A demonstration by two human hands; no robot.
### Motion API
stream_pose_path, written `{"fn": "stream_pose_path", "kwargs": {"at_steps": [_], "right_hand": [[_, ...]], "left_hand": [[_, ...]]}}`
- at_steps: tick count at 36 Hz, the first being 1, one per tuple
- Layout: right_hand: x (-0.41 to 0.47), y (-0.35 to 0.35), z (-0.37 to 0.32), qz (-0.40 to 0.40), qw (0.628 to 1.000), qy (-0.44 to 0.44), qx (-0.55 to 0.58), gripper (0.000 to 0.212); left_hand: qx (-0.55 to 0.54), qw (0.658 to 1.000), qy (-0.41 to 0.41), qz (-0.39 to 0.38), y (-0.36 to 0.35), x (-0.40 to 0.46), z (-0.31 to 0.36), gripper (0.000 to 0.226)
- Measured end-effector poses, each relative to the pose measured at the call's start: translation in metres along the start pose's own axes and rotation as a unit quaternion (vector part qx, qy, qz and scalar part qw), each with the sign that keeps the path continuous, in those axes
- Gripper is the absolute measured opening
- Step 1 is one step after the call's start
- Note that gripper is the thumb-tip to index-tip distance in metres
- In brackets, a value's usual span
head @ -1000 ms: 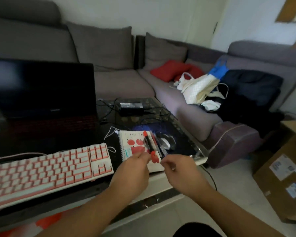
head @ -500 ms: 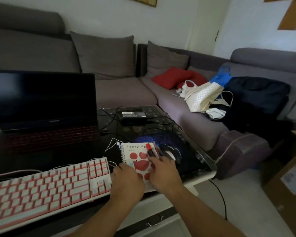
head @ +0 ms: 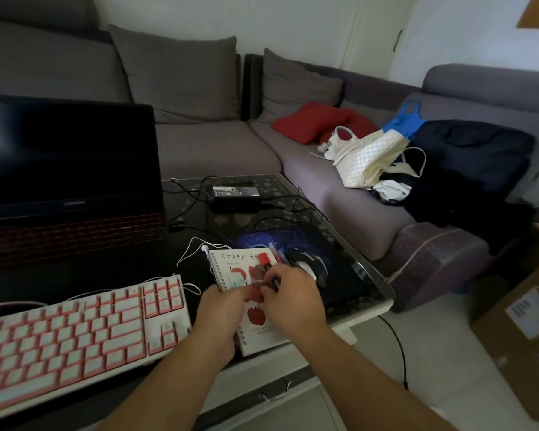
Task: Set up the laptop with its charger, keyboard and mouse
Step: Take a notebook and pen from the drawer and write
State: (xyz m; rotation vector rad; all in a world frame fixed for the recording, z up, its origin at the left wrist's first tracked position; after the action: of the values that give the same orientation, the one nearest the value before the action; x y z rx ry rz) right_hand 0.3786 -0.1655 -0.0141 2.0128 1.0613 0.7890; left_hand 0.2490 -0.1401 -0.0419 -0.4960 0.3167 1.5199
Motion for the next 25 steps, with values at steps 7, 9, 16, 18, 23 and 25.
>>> {"fn": "stream_pose_path", "kwargs": {"at_steps": [7, 9, 16, 18, 23, 25], "right_hand": [[-0.008, 0.006, -0.021, -0.057, 0.995, 0.068, 0.038, 0.014], [-0.012, 0.009, -0.026, -0.060, 0.994, 0.084, 0.035, 0.013], [-0.019, 0.023, -0.032, -0.089, 0.986, 0.037, 0.134, 0.017], [-0.012, 0.033, -0.022, -0.056, 0.984, -0.014, 0.170, 0.017], [0.009, 0.057, 0.024, 0.044, 0.995, -0.076, 0.046, 0.018], [0.015, 0.051, 0.041, 0.038, 0.995, -0.095, -0.009, 0.016]], "left_hand": [[-0.099, 0.994, 0.036, -0.020, 0.004, -0.002, -0.007, 0.028], [-0.132, 0.990, 0.041, -0.021, 0.004, -0.005, -0.005, 0.023], [-0.187, 0.982, 0.031, 0.007, 0.007, -0.010, 0.002, 0.033], [-0.184, 0.982, 0.031, 0.008, 0.008, -0.011, 0.003, 0.036], [-0.161, 0.987, 0.001, 0.005, 0.010, -0.015, 0.007, 0.028], [-0.155, 0.988, -0.007, -0.002, 0.012, -0.016, 0.009, 0.026]]}}
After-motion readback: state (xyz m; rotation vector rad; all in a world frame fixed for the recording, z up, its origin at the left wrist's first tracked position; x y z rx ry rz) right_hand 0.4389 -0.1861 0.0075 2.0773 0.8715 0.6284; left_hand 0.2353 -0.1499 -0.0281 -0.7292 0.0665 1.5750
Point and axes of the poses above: each hand's wrist, its own x-axis towards the middle knuckle, its own y-axis out of the back of the hand, z = x × y, the point moved 4 cm from there along x, towards the middle knuckle, and after that the axes turned 8 degrees about z, right-handed, at the moved point
